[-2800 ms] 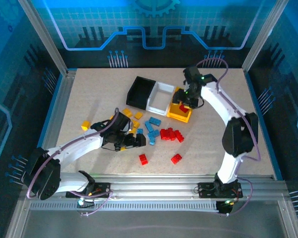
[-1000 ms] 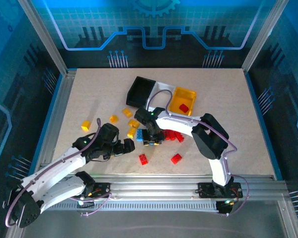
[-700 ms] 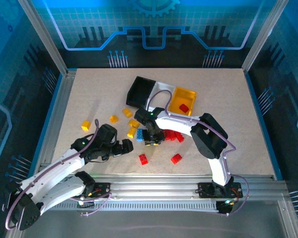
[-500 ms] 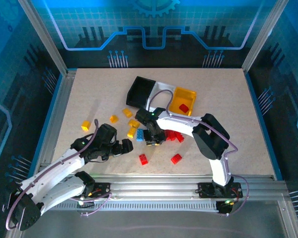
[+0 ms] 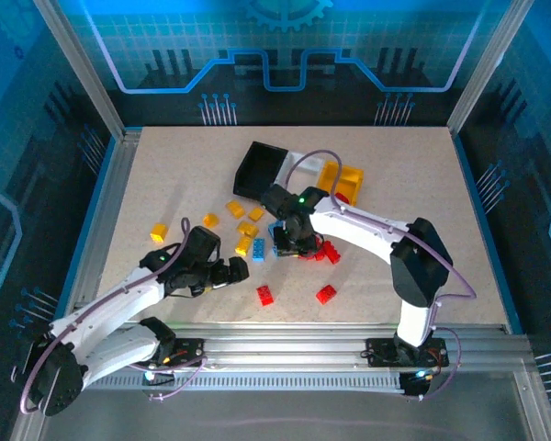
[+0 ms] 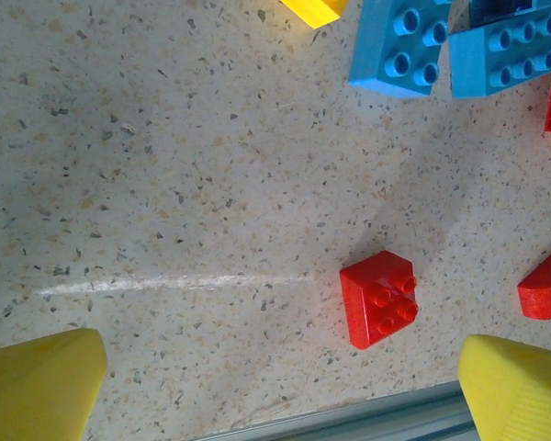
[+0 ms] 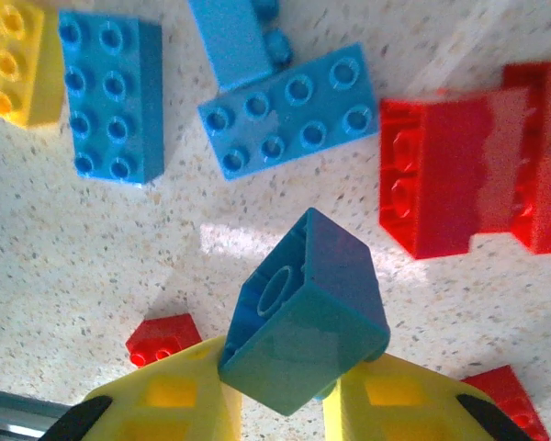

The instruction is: Sort the legos into containers by color

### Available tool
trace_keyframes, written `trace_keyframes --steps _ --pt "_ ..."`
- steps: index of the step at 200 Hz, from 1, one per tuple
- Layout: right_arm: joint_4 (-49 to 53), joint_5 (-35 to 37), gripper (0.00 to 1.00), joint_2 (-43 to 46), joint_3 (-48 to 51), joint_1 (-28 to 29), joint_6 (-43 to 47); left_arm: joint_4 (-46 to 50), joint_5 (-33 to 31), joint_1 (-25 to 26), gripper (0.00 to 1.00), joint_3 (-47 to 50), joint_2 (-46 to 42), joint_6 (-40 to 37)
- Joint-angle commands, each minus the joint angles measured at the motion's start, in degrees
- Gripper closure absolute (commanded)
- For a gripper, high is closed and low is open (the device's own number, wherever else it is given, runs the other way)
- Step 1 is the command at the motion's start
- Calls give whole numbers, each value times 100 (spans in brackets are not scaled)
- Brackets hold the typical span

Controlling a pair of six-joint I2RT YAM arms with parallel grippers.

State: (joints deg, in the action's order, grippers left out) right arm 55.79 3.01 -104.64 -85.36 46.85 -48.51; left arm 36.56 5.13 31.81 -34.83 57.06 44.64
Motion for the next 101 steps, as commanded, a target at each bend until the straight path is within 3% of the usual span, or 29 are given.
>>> trace_keyframes --steps 1,42,101 --pt "230 70 73 128 -531 -442 251 -171 186 -57 1 -162 131 -155" --pt "415 -77 73 -626 -1733 -1223 875 -180 226 -64 1 -265 337 -199" --pt "692 -467 73 -2438 -4035 -1980 1184 323 88 -154 1 -488 385 -301"
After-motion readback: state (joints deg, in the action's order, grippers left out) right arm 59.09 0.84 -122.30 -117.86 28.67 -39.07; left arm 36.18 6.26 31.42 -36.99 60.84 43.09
